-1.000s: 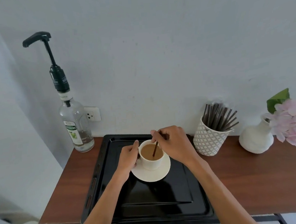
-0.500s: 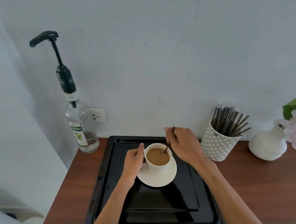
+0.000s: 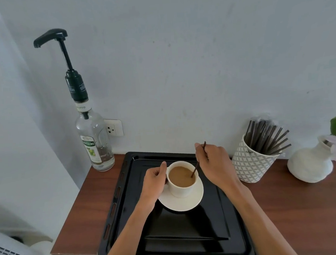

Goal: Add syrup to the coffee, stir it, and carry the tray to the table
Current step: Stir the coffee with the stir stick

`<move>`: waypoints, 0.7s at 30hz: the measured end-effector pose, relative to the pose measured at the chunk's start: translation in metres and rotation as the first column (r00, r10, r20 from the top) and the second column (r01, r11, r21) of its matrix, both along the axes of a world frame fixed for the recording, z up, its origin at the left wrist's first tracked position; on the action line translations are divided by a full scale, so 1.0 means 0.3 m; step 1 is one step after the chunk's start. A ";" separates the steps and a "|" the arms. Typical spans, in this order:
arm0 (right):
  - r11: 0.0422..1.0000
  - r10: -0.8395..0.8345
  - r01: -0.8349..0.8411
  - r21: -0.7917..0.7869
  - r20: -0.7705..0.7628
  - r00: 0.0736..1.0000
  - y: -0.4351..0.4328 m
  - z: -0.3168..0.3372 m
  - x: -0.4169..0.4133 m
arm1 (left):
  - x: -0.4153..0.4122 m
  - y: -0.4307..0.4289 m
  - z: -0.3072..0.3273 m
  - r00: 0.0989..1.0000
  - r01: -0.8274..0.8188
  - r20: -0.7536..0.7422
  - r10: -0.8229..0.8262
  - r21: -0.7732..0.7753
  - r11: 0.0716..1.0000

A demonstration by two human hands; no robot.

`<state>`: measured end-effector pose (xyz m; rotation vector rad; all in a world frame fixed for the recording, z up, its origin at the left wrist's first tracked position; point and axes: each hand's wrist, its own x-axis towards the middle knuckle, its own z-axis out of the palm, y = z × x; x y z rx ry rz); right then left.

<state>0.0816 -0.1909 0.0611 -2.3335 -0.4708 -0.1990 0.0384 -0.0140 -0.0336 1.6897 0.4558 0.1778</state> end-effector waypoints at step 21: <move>0.997 0.022 -0.016 0.070 -0.090 0.996 0.046 -0.003 -0.033 | 0.001 0.002 -0.001 1.000 0.011 -0.012 -0.011 0.006 1.000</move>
